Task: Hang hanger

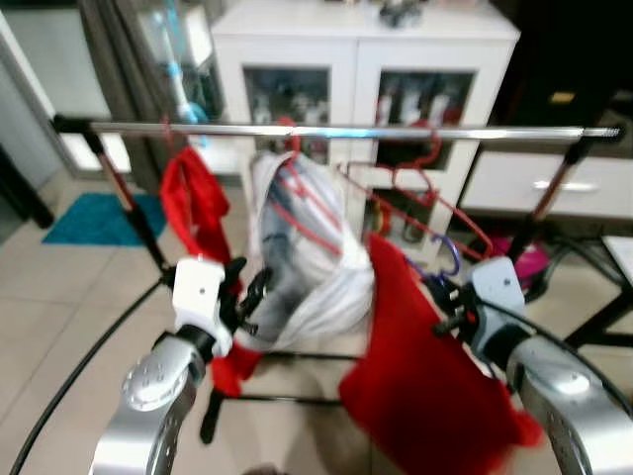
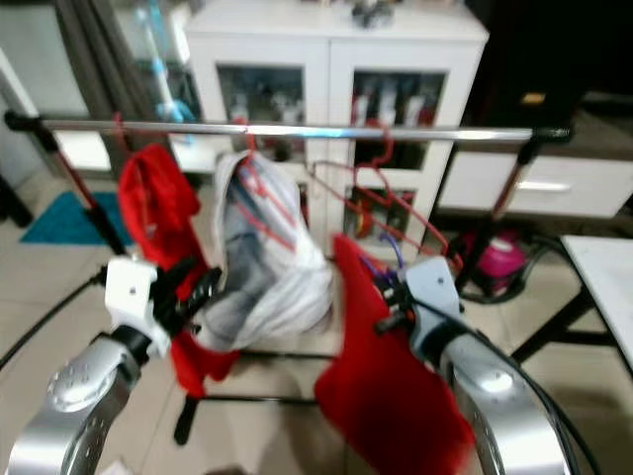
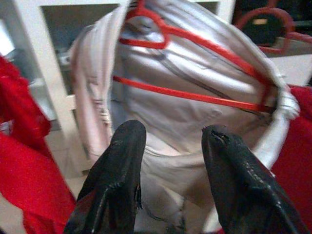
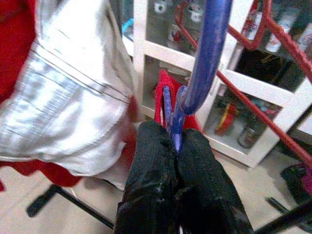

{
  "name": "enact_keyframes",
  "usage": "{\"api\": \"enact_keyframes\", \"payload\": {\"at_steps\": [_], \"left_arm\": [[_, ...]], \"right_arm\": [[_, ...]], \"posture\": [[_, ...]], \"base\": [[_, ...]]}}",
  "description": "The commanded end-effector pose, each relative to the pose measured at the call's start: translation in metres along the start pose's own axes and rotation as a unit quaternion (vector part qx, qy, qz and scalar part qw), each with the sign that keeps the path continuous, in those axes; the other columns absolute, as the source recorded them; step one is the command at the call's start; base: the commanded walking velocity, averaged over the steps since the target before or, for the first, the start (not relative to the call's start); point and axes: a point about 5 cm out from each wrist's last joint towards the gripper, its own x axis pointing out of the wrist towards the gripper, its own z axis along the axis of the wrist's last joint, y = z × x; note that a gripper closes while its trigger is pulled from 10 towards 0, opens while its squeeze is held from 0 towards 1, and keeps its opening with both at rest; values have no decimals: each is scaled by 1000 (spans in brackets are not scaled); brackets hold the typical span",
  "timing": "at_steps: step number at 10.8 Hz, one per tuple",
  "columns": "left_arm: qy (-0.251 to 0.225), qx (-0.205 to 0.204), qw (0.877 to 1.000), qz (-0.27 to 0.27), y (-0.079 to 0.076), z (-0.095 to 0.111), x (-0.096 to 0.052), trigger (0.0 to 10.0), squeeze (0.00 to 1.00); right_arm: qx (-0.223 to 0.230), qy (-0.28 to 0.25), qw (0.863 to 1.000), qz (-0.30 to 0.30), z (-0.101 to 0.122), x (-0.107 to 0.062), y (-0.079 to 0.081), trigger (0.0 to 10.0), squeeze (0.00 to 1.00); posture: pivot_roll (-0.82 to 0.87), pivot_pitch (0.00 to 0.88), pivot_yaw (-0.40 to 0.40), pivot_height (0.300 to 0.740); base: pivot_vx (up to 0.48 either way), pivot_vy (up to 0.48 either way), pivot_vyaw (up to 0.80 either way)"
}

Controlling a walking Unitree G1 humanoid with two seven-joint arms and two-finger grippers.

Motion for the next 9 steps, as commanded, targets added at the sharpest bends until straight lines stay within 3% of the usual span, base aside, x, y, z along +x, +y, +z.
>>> {"api": "enact_keyframes", "payload": {"at_steps": [1, 3, 5, 7, 9], "left_arm": [[0, 10, 1000, -23, -7, 3, 0, 10000, 0], [-3, 18, 999, -29, -10, 5, -1, 10000, 0], [-12, 26, 999, -41, -13, 12, -2, 10000, 0], [-18, 34, 998, -51, -14, 18, -1, 10000, 0], [-13, 41, 997, -64, -16, 18, -2, 10000, 0]], "right_arm": [[-1, -24, 1000, 4, 12, -2, 1, 10000, 0], [9, -63, 998, -3, 31, 4, 4, 10000, 0], [32, -110, 993, 0, 57, 20, 9, 10000, 0], [52, -140, 988, -38, 75, 33, 2, 10000, 0], [80, -144, 977, -136, 76, 36, -20, 10000, 0]], "posture": [[-58, 0, 44, 740], [-52, 0, 37, 740], [-42, 0, 35, 740], [-34, 0, 33, 740], [-27, 0, 34, 740]], "base": [[0, 0, 0], [0, 0, 0], [0, 0, 0], [0, 0, 0], [0, 0, 0]]}}
